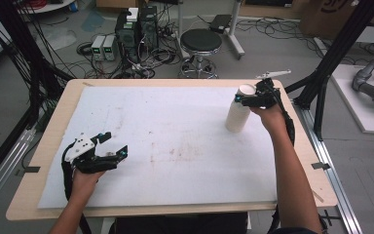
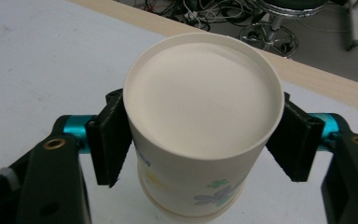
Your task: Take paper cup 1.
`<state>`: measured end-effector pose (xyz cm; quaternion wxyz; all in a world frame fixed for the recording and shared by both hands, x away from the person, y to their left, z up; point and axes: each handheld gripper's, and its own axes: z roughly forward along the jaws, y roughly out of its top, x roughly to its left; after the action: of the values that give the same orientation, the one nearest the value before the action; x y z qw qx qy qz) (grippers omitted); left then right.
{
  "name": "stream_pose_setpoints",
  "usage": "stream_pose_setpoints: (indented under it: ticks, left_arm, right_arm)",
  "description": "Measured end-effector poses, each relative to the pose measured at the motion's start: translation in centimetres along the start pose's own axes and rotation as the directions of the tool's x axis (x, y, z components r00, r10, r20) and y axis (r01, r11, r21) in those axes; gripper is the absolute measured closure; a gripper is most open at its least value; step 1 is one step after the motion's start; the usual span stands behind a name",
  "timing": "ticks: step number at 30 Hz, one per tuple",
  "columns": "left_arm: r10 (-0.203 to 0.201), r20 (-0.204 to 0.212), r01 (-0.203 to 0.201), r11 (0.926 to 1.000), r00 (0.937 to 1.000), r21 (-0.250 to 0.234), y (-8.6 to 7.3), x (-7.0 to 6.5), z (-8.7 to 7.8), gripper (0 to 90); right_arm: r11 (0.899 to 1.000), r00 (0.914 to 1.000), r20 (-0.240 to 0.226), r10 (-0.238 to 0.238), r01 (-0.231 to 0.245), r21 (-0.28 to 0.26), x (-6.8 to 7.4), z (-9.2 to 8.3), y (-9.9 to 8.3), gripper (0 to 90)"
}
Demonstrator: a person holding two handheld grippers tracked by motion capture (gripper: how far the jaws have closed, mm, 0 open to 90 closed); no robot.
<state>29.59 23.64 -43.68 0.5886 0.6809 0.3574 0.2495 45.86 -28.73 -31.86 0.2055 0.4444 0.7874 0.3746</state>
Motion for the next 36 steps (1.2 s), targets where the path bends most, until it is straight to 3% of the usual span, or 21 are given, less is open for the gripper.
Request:
stream_pose_setpoints:
  ticks: [11, 18, 26, 36]
  left_arm:
    - [0.004, 0.001, -0.004, 1.0, 1.0, 0.0, 0.0, -0.1, 0.1, 15.1]
    - [0.002, 0.002, -0.002, 1.0, 1.0, 0.003, 0.0, -0.1, 0.0, 15.1]
    - [0.0, 0.01, 0.0, 1.0, 0.9999, -0.001, 0.1, -0.1, -0.1, 15.1]
    - [-0.004, 0.027, 0.004, 1.0, 0.9996, -0.006, 0.2, -0.3, -0.1, 15.1]
  right_arm:
    - [0.999, 0.9999, -0.015, 0.002, -0.003, -0.052, -0.2, -1.3, 0.9, 33.1]
    - [0.996, 0.9997, -0.006, -0.025, 0.025, -0.082, 0.1, -2.7, 2.4, 33.5]
    - [0.988, 0.9991, 0.003, -0.043, 0.043, -0.15, 0.7, -5.9, 3.8, 34.0]
    - [0.971, 0.9952, -0.001, -0.098, 0.095, -0.219, 2.3, -9.9, 2.9, 34.0]
